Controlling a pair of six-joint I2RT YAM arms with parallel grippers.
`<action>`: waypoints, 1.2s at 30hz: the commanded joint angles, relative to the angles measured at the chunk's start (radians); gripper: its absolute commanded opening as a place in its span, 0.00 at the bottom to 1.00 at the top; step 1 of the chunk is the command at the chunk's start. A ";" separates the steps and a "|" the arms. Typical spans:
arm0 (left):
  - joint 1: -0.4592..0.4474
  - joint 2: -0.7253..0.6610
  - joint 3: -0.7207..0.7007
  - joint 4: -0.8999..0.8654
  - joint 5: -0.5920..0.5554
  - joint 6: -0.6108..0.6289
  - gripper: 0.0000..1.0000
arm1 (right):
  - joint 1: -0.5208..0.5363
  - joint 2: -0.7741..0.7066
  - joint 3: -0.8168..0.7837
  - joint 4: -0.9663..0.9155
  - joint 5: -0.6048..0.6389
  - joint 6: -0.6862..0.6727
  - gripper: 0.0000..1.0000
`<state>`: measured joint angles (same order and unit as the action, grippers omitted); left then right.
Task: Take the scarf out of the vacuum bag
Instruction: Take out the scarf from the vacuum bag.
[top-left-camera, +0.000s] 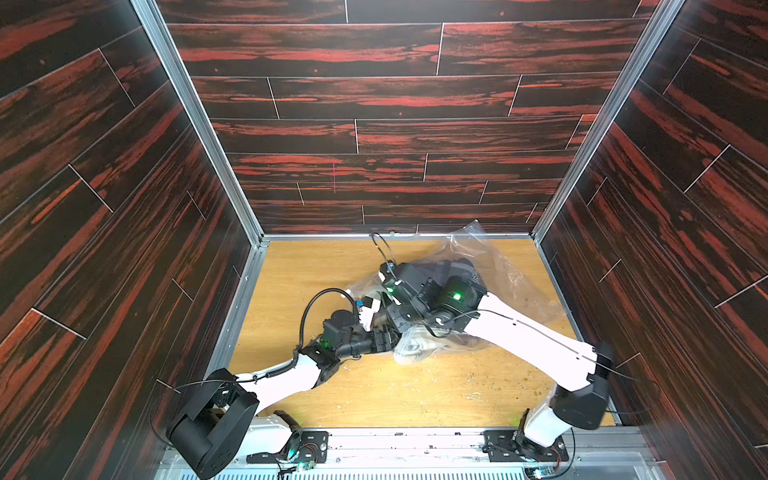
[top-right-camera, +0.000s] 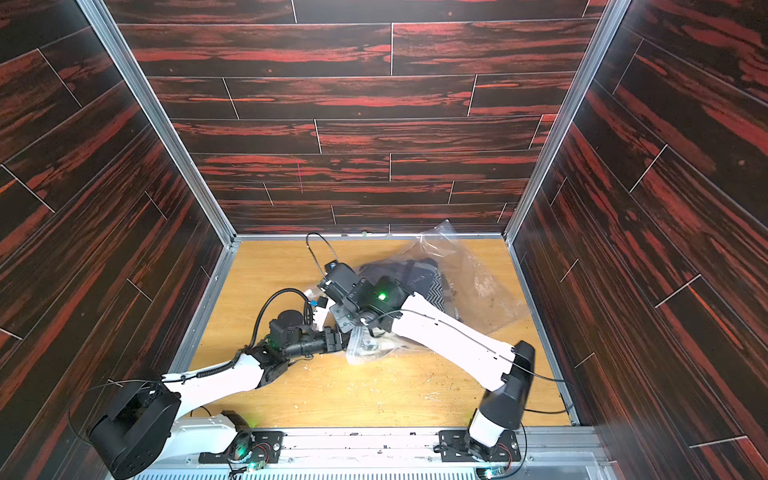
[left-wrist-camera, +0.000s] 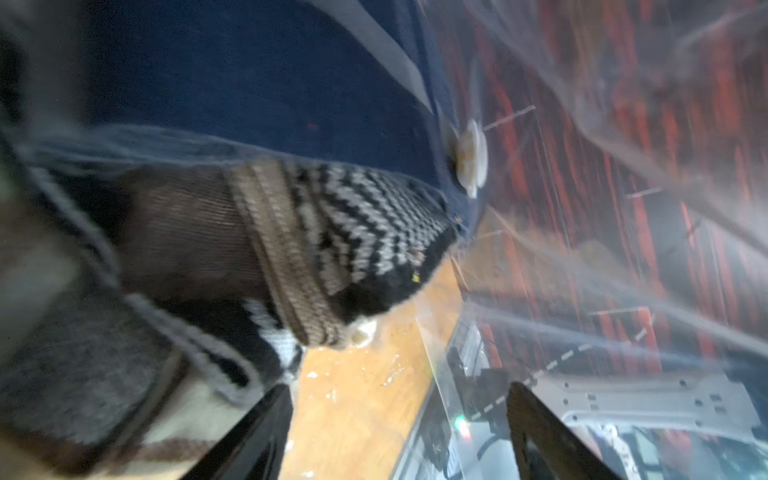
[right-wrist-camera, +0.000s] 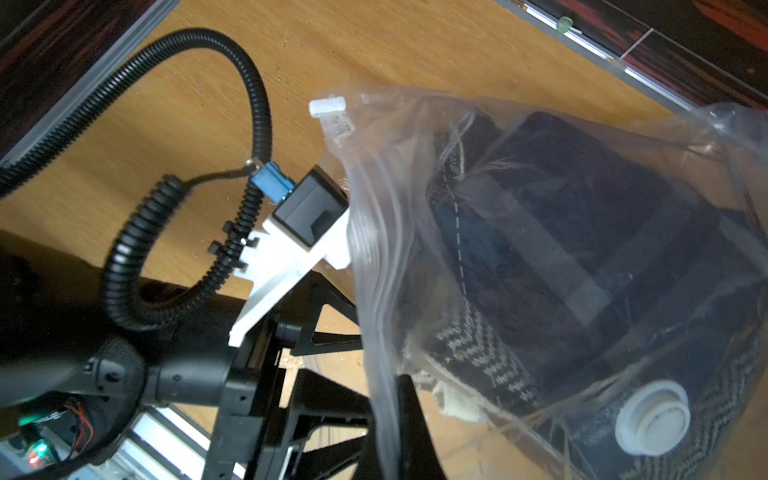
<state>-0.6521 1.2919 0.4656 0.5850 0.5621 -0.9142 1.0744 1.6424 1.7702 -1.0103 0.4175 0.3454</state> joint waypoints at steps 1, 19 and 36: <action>-0.080 -0.046 -0.028 0.004 -0.068 0.029 0.83 | 0.000 -0.049 -0.007 -0.020 0.019 0.047 0.00; -0.140 0.056 0.076 -0.074 -0.097 0.061 0.83 | 0.031 -0.250 -0.196 -0.011 0.025 0.081 0.00; -0.107 0.085 0.192 -0.182 -0.314 0.101 0.81 | 0.045 -0.207 -0.171 0.099 0.029 -0.019 0.00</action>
<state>-0.7834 1.4189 0.6178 0.4446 0.3355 -0.8410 1.1080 1.4395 1.5906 -0.9550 0.4465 0.3420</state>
